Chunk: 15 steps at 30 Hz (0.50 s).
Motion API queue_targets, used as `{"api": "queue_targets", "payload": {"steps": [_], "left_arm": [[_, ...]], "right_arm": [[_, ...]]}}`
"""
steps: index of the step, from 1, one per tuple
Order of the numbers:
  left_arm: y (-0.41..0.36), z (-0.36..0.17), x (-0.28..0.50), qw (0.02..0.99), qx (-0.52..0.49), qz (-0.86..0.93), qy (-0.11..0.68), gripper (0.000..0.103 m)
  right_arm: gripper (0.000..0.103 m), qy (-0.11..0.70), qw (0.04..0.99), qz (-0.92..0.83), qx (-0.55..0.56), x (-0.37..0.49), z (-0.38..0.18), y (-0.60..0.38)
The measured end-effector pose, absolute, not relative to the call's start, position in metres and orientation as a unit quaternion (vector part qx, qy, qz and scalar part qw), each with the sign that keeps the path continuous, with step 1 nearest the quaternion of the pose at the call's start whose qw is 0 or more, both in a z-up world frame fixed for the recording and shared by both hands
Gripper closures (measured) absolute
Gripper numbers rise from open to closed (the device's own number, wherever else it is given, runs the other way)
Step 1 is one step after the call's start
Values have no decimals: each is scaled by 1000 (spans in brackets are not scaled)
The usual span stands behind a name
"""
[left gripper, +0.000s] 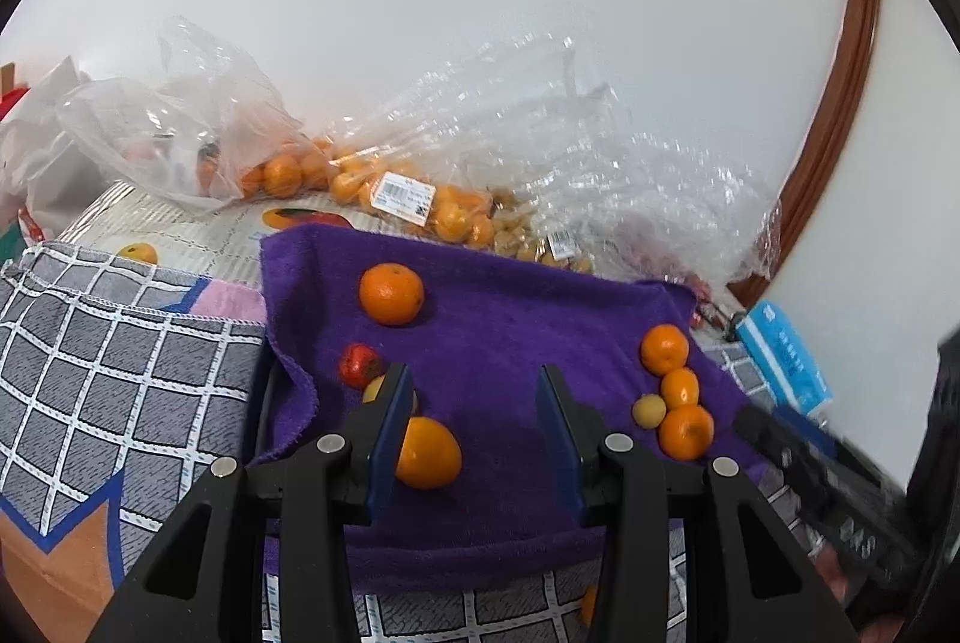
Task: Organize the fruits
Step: 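Withdraw both grippers from the towel toward the loose oranges on the bed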
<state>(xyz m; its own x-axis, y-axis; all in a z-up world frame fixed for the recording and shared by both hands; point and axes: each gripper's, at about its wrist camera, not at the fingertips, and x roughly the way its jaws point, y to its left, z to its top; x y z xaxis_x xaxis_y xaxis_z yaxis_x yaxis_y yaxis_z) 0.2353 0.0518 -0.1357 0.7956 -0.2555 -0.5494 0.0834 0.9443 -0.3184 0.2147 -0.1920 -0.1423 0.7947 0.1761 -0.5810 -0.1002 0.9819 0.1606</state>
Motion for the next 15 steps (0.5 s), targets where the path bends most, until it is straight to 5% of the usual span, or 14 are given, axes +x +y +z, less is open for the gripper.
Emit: {"api": "queue_targets", "payload": {"steps": [7, 15], "left_arm": [[73, -129, 233, 936, -184, -79, 290, 63], [85, -134, 237, 939, -182, -47, 289, 56]], "right_arm": [[33, 341, 937, 65, 46, 184, -143, -184], [60, 388, 913, 106, 69, 164, -166, -162]]}}
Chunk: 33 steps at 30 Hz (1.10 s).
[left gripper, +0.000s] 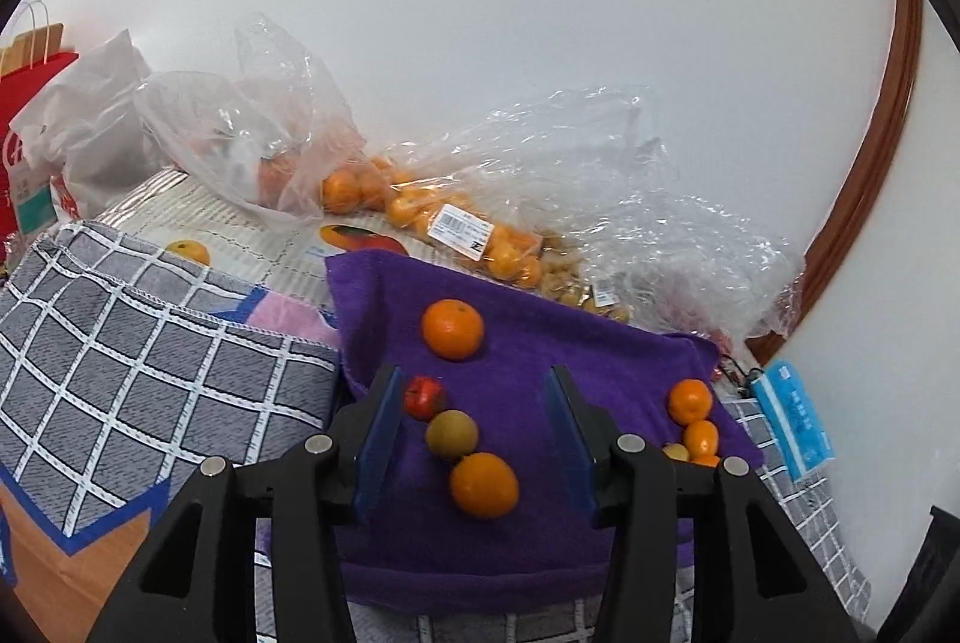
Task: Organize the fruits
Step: 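Withdraw both grippers from the towel toward the loose oranges on the bed, then grasp an orange on the bed with the right gripper while the left gripper grasps another orange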
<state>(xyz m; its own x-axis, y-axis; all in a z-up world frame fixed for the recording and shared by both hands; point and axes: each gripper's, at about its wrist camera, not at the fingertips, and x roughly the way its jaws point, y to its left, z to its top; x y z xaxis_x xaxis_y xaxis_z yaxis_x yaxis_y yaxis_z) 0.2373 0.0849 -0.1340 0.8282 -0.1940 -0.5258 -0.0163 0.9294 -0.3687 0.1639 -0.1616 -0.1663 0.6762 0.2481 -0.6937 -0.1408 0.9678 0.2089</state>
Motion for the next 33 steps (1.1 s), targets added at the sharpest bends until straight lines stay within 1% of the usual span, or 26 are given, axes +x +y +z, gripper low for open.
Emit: {"api": "queue_targets", "payload": {"steps": [2, 6, 16, 19, 20, 21, 27, 33], "left_arm": [[84, -134, 237, 940, -178, -46, 287, 56], [87, -132, 234, 943, -183, -45, 275, 54], [97, -133, 235, 936, -212, -55, 277, 54], [96, -133, 235, 936, -211, -54, 276, 53], [96, -133, 235, 937, -209, -54, 276, 53], [96, -134, 236, 936, -209, -53, 279, 53], [97, -135, 237, 933, -214, -57, 283, 53], [88, -140, 240, 929, -209, -71, 297, 53]], "right_arm": [[63, 396, 907, 120, 73, 163, -169, -154], [63, 393, 911, 117, 46, 162, -171, -140], [63, 444, 884, 139, 41, 181, -194, -123], [63, 448, 882, 140, 50, 185, -198, -123], [66, 450, 880, 141, 55, 186, -199, -125], [71, 451, 879, 145, 62, 187, -199, -126], [71, 419, 898, 116, 63, 176, -186, -148], [71, 409, 909, 67, 43, 168, -184, -185]]}}
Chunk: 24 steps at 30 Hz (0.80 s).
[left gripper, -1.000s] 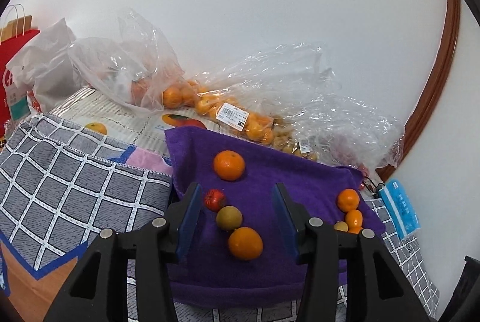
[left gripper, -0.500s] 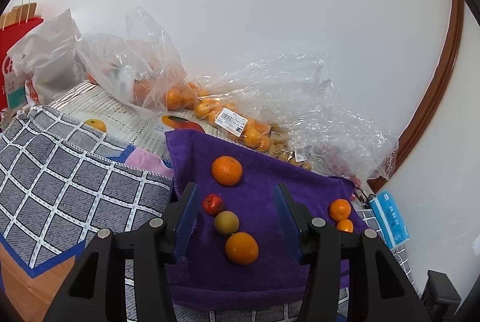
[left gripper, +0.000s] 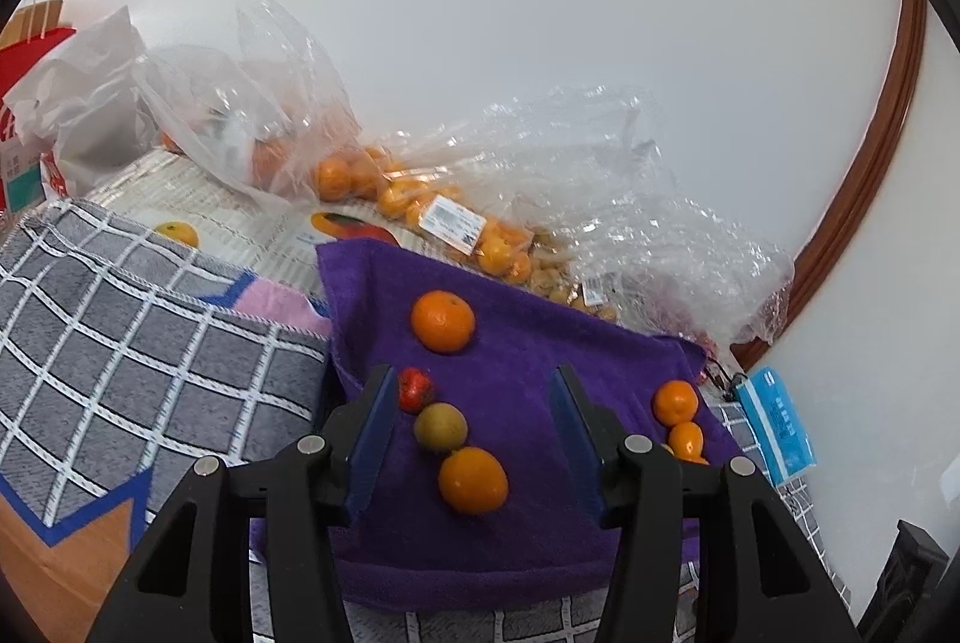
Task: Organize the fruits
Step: 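Grasp an orange on the bed with the right gripper while the left gripper grasps another orange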
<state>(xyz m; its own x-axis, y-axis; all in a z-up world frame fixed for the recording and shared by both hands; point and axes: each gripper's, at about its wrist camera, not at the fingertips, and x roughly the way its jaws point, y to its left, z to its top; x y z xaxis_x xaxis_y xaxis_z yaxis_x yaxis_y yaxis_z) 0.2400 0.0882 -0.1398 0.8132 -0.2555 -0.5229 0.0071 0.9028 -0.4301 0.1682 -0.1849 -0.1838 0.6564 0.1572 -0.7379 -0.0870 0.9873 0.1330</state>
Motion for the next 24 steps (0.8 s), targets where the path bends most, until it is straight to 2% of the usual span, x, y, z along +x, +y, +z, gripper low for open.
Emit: {"api": "queue_targets", "payload": {"steps": [4, 11, 20, 24], "left_arm": [[79, -144, 242, 928, -195, -77, 309, 53], [68, -146, 238, 934, -165, -78, 306, 53], [55, -142, 230, 937, -142, -102, 302, 53], [47, -135, 223, 940, -127, -118, 293, 53]], "right_arm": [[71, 432, 896, 73, 72, 173, -198, -205], [71, 422, 903, 67, 44, 171, -204, -195], [71, 378, 913, 91, 121, 160, -194, -222], [71, 375, 917, 80, 110, 160, -192, -219]]}}
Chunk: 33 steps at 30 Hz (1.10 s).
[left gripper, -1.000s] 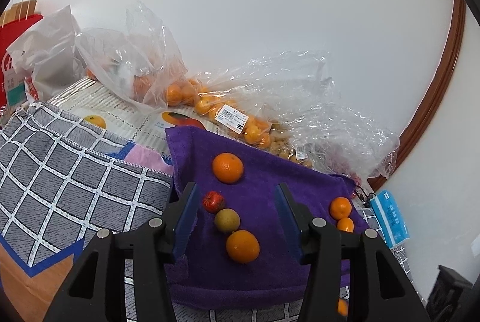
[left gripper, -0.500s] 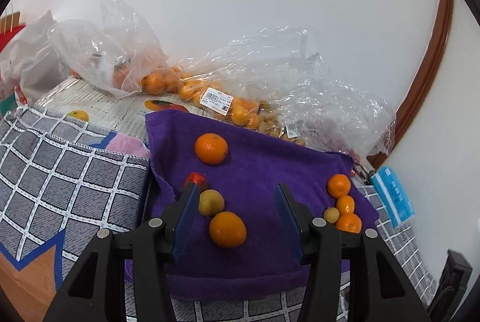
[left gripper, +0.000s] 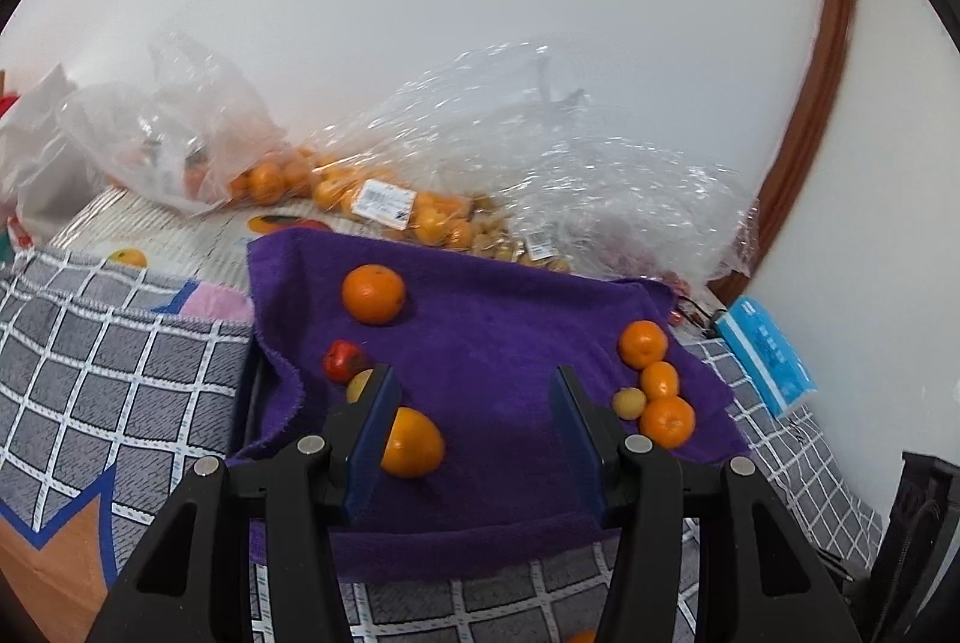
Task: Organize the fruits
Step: 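Grasp an orange on the bed with the right gripper while the left gripper grasps another orange, then lift both held oranges and carry them over the purple towel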
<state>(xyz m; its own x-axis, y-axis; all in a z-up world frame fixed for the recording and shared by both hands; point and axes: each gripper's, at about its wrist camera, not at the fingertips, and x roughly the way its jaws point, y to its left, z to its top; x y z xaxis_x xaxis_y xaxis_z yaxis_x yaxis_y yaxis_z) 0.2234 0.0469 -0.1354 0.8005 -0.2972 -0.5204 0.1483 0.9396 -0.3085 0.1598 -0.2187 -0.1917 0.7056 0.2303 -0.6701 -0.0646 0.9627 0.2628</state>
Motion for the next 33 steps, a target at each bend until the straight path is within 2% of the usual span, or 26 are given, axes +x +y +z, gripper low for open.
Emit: {"api": "queue_targets", "payload": {"steps": [6, 10, 15, 20, 28, 29, 30, 33], "left_arm": [[35, -117, 219, 932, -124, -171, 296, 53], [20, -114, 208, 924, -76, -170, 333, 53], [10, -136, 179, 910, -12, -183, 371, 53], [8, -163, 167, 879, -33, -219, 422, 53], [-15, -180, 161, 869, -9, -231, 437, 53], [-15, -183, 162, 869, -9, -231, 439, 59], [-16, -185, 162, 869, -8, -228, 439, 69], [-11, -185, 160, 873, -19, -230, 430, 70]], "right_arm": [[71, 358, 924, 79, 109, 155, -186, -219], [71, 348, 928, 75, 115, 152, -184, -223], [71, 338, 931, 54, 124, 151, -182, -231], [71, 335, 931, 37, 138, 154, -183, -240], [71, 324, 937, 29, 130, 150, -180, -239], [71, 322, 937, 29, 129, 149, -180, -239], [71, 322, 938, 27, 129, 149, -180, -240], [71, 323, 937, 25, 133, 149, -180, -241]]}}
